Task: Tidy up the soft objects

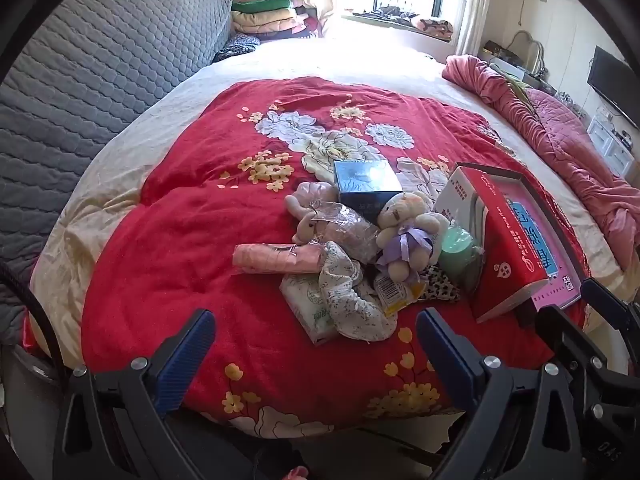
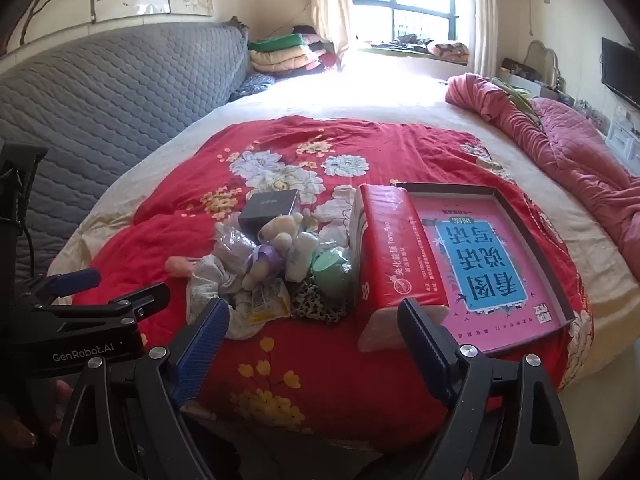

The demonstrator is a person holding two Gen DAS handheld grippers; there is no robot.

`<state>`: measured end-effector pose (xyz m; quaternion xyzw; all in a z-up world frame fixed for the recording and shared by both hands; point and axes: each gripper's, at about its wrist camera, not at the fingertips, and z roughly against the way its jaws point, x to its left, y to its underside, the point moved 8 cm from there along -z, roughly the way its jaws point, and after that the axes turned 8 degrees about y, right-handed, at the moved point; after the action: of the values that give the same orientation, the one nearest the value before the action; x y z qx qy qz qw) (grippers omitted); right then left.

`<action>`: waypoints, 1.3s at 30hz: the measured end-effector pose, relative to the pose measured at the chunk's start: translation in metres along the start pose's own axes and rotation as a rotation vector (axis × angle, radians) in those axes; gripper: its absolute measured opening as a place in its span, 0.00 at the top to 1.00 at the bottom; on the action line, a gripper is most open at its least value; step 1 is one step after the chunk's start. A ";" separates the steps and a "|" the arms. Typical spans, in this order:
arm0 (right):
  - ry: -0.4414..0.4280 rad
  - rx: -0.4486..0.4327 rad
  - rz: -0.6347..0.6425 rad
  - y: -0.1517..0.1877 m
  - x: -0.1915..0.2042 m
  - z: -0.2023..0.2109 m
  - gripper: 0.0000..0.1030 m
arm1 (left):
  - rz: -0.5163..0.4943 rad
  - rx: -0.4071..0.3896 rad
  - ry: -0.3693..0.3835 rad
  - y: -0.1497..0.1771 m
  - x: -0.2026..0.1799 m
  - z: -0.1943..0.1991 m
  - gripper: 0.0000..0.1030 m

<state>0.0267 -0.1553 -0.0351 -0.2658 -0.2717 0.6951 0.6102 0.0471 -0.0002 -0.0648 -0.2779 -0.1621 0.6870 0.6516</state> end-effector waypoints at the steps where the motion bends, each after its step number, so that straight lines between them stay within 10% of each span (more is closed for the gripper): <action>1: 0.000 0.006 0.003 0.001 0.001 -0.001 0.16 | 0.004 -0.008 0.011 0.000 -0.001 0.000 0.02; 39: 0.006 -0.009 -0.004 0.002 0.002 0.002 0.16 | 0.002 -0.004 -0.016 -0.002 0.005 0.006 0.02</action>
<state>0.0240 -0.1539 -0.0350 -0.2701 -0.2733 0.6917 0.6115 0.0456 0.0061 -0.0597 -0.2741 -0.1684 0.6893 0.6492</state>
